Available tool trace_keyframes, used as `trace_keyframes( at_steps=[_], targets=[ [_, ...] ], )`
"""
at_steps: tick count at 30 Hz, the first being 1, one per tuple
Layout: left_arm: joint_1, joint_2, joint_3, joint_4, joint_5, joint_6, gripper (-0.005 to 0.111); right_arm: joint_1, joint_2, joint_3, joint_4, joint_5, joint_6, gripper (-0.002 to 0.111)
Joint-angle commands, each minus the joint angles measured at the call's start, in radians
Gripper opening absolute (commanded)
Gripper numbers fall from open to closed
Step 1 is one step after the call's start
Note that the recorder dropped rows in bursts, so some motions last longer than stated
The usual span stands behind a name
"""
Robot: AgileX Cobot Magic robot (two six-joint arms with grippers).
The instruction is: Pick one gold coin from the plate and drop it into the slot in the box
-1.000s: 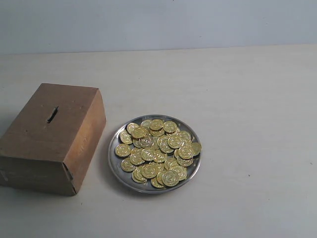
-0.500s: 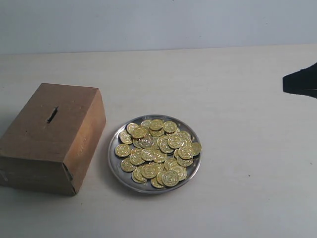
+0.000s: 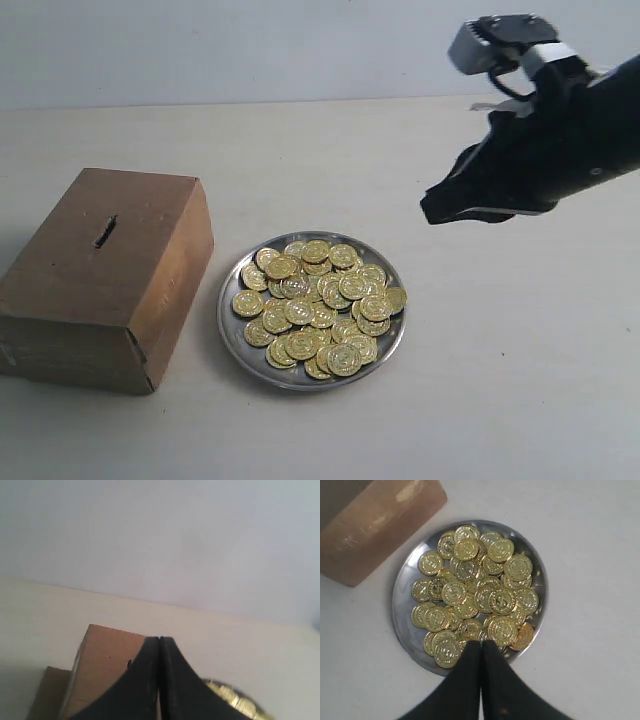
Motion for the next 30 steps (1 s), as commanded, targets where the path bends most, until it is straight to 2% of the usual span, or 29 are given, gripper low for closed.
trace_keyframes(
  at_steps=[1,5,12,17,19,22,23,25,27,30],
  targets=[
    [-0.026,0.158,-0.106,-0.012,0.139,0.367,0.0,0.089,0.127,-0.066,-0.139,-0.071,0.132,0.0],
    [-0.057,0.277,-0.125,-0.019,0.13,0.581,0.0,0.169,0.219,-0.134,-0.356,-0.086,0.286,0.001],
    [-0.146,0.431,-0.125,-0.052,0.064,0.808,0.0,0.278,0.374,-0.266,-0.605,-0.07,0.513,0.015],
    [-0.231,0.513,-0.123,-0.054,-0.008,0.913,0.0,0.312,0.503,-0.395,-0.741,0.054,0.66,0.021],
    [-0.277,0.565,-0.123,-0.054,-0.02,0.962,0.001,0.317,0.576,-0.468,-0.801,0.145,0.698,0.03],
    [-0.325,0.591,-0.123,-0.054,-0.041,0.977,0.012,0.317,0.611,-0.503,-0.798,0.175,0.698,0.044],
    [-0.347,0.602,-0.123,-0.054,-0.066,0.977,0.026,0.317,0.618,-0.512,-0.772,0.175,0.692,0.056],
    [-0.349,0.604,-0.123,-0.054,-0.073,0.977,0.041,0.317,0.62,-0.512,-0.746,0.156,0.648,0.064],
    [-0.349,0.604,-0.123,-0.054,-0.078,0.977,0.06,0.317,0.62,-0.512,-0.739,0.134,0.643,0.065],
    [-0.349,0.604,-0.123,-0.054,-0.078,0.979,0.063,0.317,0.634,-0.512,-0.737,0.132,0.643,0.063]
  ],
)
